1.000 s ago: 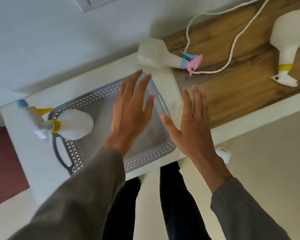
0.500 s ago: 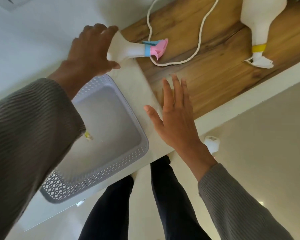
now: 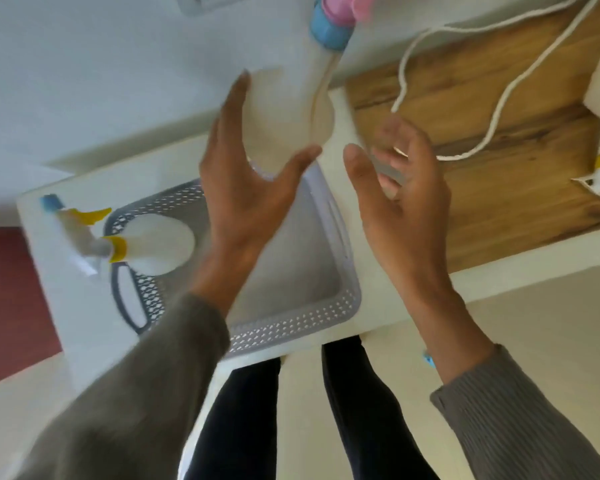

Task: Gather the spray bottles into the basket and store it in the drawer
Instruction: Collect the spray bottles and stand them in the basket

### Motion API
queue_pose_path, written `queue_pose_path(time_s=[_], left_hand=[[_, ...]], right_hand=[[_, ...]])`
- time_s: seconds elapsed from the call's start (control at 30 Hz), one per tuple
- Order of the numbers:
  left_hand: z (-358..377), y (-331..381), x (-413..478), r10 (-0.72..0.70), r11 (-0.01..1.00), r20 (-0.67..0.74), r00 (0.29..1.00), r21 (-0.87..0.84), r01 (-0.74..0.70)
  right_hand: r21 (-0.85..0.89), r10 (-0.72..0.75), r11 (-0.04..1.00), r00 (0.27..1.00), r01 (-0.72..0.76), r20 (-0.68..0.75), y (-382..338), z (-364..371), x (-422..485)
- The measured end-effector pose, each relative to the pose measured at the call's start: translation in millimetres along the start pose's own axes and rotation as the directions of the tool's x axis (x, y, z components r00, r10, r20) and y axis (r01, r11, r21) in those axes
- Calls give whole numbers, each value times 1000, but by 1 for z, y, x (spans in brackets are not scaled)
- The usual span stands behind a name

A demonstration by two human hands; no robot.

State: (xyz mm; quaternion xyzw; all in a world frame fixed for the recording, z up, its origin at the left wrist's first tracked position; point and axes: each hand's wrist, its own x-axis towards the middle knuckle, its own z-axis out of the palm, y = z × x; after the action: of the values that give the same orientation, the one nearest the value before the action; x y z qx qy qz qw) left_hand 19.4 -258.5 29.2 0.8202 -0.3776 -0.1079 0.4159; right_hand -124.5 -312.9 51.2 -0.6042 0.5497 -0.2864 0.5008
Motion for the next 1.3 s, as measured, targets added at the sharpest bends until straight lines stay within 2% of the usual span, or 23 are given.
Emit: queue_pose_path(time_s=[0.07, 0.17, 0.3, 0.53, 0.8, 1.0, 1.3], left_hand=[[-16, -11, -30, -129, 989, -49, 990, -82, 125], [-37, -33, -72, -252, 957, -36, 967, -156, 244], [-56, -62, -105, -309, 948, -29, 951, -87, 305], [-64, -91, -115, -322, 941, 72, 944, -89, 328], [-61, -101, -94, -217, 976, 114, 969, 10, 217], [-60, -101, -80, -222, 975, 134, 966, 32, 219], [-60, -107, -74, -241, 971, 189, 952, 52, 235]], right_hand=[[36, -54, 998, 995, 51, 81, -15, 20, -8], [-46, -156, 984, 957, 172, 245, -24, 49, -29], [-133, -172, 963, 917, 233, 360, -19, 81, -60], [-169, -244, 937, 920, 305, 306, 0, 108, -79], [-226, -315, 897, 908, 380, 276, 13, 125, -74], [-262, -346, 870, 895, 418, 279, 21, 131, -74], [-270, -313, 883, 909, 385, 274, 28, 138, -72]])
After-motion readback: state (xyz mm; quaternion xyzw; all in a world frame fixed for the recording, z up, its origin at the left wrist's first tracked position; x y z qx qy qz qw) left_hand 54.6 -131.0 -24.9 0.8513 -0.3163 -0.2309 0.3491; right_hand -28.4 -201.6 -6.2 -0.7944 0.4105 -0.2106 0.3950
